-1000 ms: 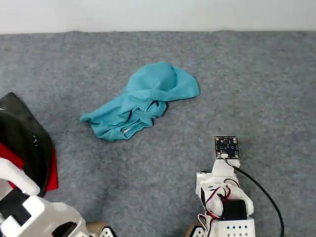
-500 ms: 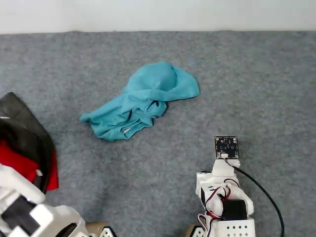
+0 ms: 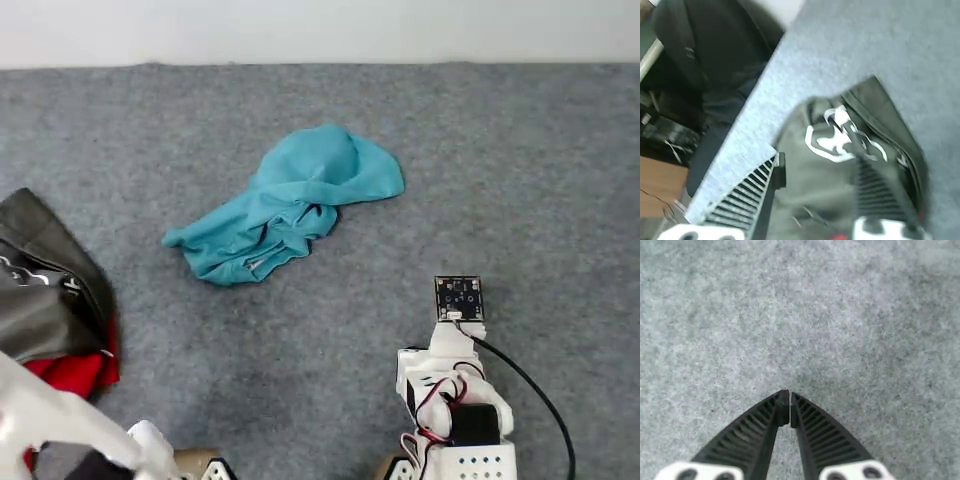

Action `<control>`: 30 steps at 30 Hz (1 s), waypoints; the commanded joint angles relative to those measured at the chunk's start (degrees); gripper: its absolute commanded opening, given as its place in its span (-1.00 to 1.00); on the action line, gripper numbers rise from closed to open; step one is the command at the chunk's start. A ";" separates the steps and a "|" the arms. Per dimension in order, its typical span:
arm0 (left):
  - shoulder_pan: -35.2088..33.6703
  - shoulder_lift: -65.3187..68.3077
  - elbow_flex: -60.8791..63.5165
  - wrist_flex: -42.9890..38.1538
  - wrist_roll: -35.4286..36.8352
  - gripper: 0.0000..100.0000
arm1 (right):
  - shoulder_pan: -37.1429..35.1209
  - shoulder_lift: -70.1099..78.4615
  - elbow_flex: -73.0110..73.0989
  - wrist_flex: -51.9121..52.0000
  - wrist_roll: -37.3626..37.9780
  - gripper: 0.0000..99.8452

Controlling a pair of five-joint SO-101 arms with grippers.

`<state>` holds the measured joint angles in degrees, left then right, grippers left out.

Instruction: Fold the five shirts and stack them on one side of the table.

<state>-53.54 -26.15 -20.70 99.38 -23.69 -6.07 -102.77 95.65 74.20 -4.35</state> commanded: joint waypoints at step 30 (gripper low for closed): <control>14.07 -36.31 56.92 1.05 -0.53 -0.94 | -0.40 -0.40 0.79 -0.13 0.62 -0.97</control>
<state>-46.95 -62.11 35.91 99.38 -24.22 -6.07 -102.77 95.65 74.20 -4.35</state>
